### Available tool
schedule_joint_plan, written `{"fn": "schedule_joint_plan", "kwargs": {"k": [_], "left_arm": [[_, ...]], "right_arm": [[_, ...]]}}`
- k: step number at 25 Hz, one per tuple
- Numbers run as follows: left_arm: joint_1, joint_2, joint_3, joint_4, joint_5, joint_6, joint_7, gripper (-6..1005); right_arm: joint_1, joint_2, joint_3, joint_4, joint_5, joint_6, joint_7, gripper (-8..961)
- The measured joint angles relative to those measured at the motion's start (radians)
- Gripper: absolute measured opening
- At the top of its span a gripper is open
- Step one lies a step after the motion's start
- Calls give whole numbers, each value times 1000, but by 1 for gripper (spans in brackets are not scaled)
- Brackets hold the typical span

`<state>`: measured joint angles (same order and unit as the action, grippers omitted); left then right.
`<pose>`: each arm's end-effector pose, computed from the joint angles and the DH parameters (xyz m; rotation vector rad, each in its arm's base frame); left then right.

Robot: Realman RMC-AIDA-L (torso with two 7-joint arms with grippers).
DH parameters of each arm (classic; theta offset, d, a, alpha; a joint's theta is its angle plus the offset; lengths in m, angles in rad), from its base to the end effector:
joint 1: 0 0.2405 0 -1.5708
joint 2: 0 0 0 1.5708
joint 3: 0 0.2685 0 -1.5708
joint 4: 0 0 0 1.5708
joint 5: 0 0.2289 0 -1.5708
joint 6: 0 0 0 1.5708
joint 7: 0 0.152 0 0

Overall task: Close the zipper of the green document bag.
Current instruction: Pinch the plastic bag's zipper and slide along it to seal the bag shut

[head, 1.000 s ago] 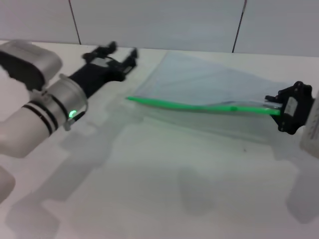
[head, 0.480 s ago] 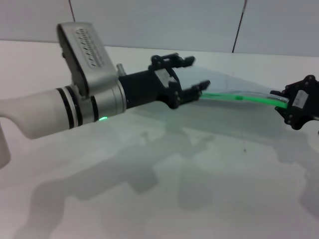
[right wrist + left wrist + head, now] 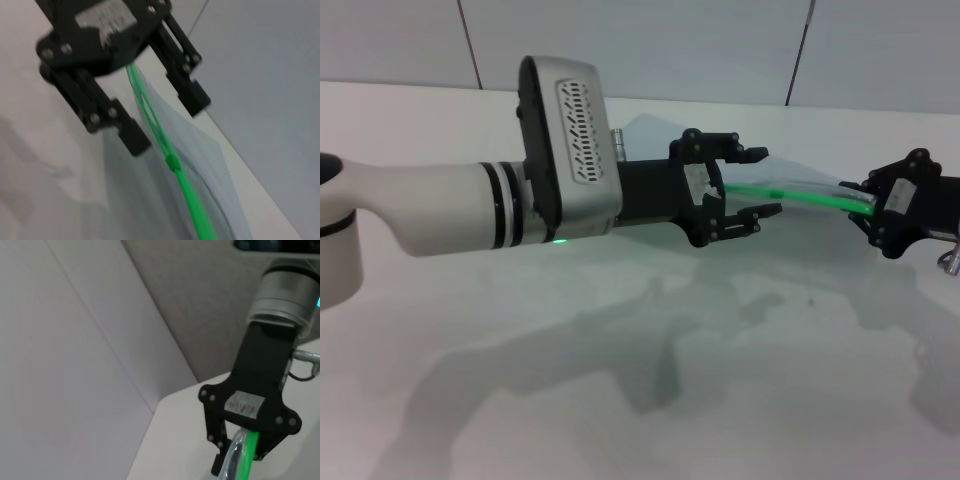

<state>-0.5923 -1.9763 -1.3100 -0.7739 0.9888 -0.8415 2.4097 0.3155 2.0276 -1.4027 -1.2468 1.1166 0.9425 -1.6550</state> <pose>-0.1635 0.4012 -0.0907 -2.5695 0.3983 -0.5319 0.2407 0.3931 -0.0002 -2.5106 -0.0329 -0.0159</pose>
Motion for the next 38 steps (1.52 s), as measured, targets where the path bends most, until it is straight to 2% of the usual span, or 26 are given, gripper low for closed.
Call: {"fn": "schedule_joint_plan", "kwargs": {"k": [5, 15, 22, 26, 34, 38], "left_arm": [[-18, -5, -2, 0, 35, 0, 15, 578], [-31, -20, -27, 42, 44, 10, 17, 570], [-18, -42, -28, -21, 162, 76, -52, 562], [-7, -44, -38, -40, 159, 52, -49, 557], [42, -49, -132, -31, 160, -63, -21, 548], [52, -50, -131, -31, 201, -77, -9, 543]], "right_arm": [[8, -1, 6, 0, 0, 23, 12, 70], [12, -1, 19, -11, 0, 48, 25, 67], [13, -1, 40, 0, -7, 51, 26, 61], [14, -1, 51, 8, -4, 52, 26, 62], [25, -1, 56, 24, -3, 52, 23, 61], [22, -1, 56, 27, -3, 52, 24, 61]]}}
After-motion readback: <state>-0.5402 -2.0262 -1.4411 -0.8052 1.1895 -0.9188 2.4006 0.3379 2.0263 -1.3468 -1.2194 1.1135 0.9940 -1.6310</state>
